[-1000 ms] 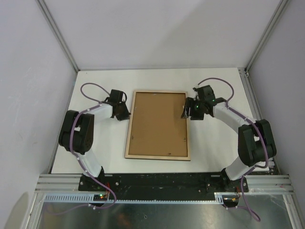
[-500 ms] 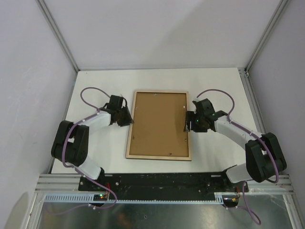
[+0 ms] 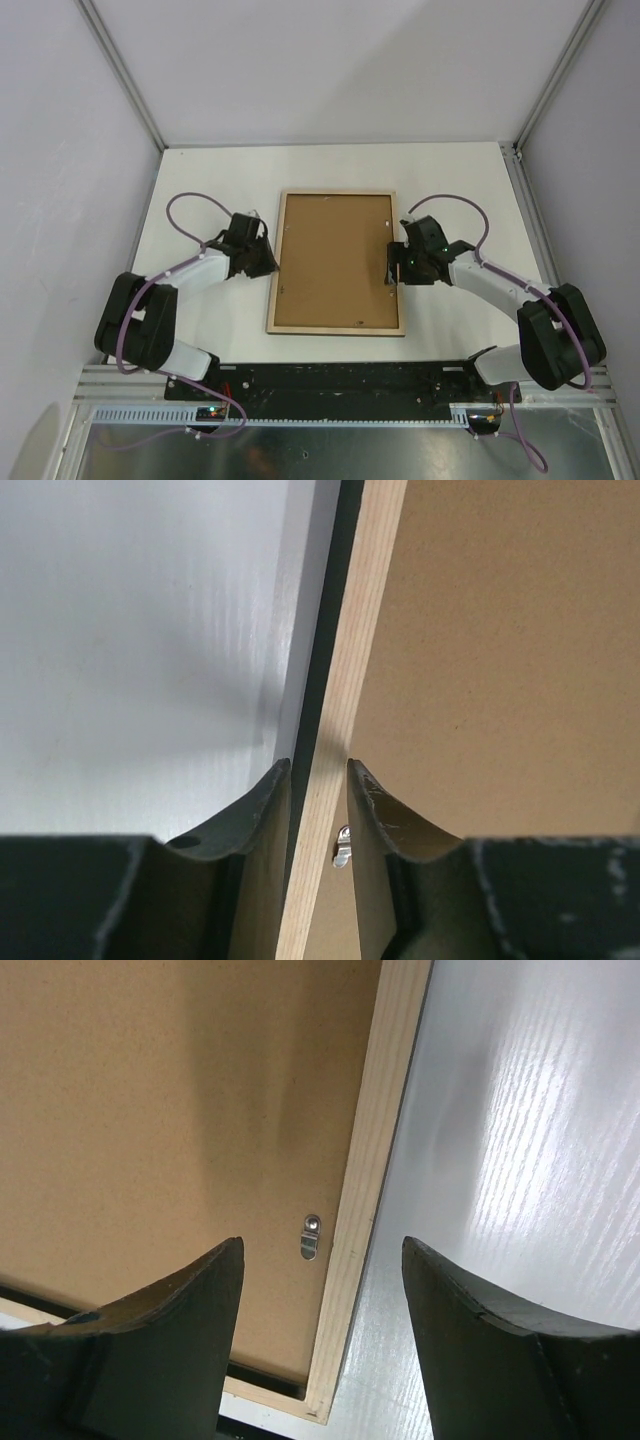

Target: Put the photo into the frame

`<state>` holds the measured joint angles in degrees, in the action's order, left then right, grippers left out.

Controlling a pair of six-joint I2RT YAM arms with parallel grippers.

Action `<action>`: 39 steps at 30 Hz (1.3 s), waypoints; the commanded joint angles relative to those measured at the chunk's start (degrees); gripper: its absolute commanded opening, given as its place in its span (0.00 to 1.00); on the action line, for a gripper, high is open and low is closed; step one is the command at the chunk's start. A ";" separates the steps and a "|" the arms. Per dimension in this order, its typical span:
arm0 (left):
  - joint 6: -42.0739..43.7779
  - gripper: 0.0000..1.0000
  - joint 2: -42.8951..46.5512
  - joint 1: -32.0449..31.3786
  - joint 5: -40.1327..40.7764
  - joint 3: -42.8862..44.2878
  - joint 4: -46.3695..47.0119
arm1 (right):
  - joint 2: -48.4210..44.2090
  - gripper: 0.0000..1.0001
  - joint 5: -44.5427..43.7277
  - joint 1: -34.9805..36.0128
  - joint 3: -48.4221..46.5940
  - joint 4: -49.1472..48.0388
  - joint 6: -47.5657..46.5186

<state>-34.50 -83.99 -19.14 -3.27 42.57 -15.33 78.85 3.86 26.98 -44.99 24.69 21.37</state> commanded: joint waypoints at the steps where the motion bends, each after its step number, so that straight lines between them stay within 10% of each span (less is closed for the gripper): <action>1: -0.21 0.32 3.88 -0.41 2.86 -2.14 0.68 | -0.99 0.68 -1.87 1.34 1.16 -1.75 0.89; 39: -2.67 0.30 3.67 -0.38 5.15 -5.11 2.59 | 0.66 0.54 -5.22 5.18 5.35 -3.51 1.36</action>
<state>-36.62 -80.20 -19.27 -0.10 38.06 -12.84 79.53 1.08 31.81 -40.18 23.09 22.44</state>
